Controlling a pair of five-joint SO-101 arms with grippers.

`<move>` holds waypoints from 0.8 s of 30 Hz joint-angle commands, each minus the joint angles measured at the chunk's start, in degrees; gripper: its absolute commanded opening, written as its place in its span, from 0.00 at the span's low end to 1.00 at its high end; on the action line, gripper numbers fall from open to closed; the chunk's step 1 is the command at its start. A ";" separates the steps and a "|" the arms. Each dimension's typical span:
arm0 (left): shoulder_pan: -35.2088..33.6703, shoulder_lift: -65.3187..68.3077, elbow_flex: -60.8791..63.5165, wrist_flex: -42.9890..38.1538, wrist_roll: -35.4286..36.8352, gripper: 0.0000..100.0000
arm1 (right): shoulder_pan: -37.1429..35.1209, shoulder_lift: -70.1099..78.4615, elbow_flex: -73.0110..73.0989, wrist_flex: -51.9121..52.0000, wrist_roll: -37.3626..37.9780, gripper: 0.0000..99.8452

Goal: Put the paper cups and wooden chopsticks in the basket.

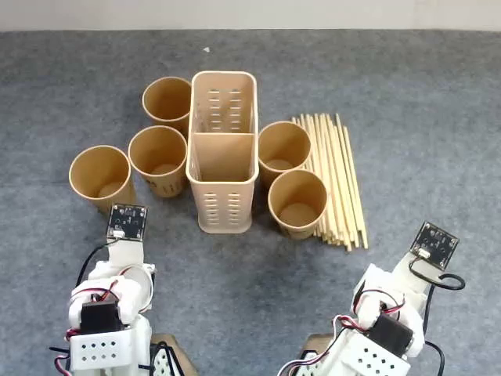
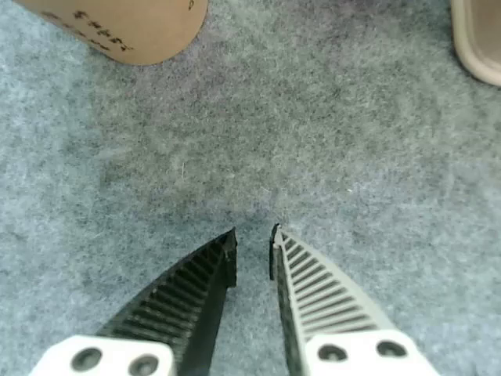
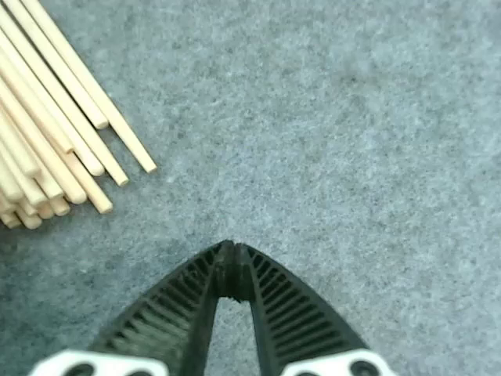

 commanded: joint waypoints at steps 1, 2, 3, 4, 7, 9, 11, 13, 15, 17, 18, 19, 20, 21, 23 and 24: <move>0.75 0.13 1.10 0.18 -0.35 0.10 | 0.40 -0.48 8.04 0.40 0.35 0.00; 0.75 0.13 1.10 0.18 -0.35 0.10 | 0.40 -0.48 8.04 0.40 0.35 0.00; 0.75 0.13 1.10 0.18 -0.35 0.10 | 0.40 -0.48 8.04 0.40 0.35 0.00; 0.75 0.13 1.10 0.18 -0.35 0.10 | 0.40 -0.48 8.04 0.40 0.35 0.00; 0.75 0.13 1.10 0.18 -0.35 0.10 | 0.40 -0.48 8.04 0.40 0.35 0.00; 0.75 0.13 1.10 0.18 -0.35 0.10 | 0.40 -0.48 8.04 0.40 0.35 0.00; 0.75 0.13 1.10 0.18 -0.35 0.10 | 0.40 -0.48 8.04 0.40 0.35 0.00; 0.75 0.13 1.10 0.18 -0.35 0.10 | 0.40 -0.48 8.04 0.40 0.35 0.00; 0.75 0.13 1.10 0.18 -0.35 0.10 | 0.40 -0.48 8.04 0.40 0.35 0.00; 0.75 0.13 1.10 0.18 -0.35 0.10 | 0.40 -0.48 8.04 0.40 0.35 0.00; 0.75 0.13 1.10 0.18 -0.35 0.10 | 0.40 -0.48 8.04 0.40 0.35 0.00; 0.75 0.13 1.10 0.18 -0.35 0.10 | 0.40 -0.48 8.04 0.40 0.35 0.00; 0.75 0.13 1.10 0.18 -0.35 0.10 | 0.40 -0.48 8.04 0.40 0.35 0.00; 1.01 0.13 1.10 0.18 -0.35 0.10 | 0.40 -0.48 8.04 0.40 0.35 0.00; 1.98 0.13 1.10 0.18 -0.35 0.10 | -0.48 -0.40 8.04 0.48 0.35 0.00; 3.03 0.13 1.10 0.18 -0.18 0.10 | -1.45 -0.40 8.04 0.48 0.35 0.00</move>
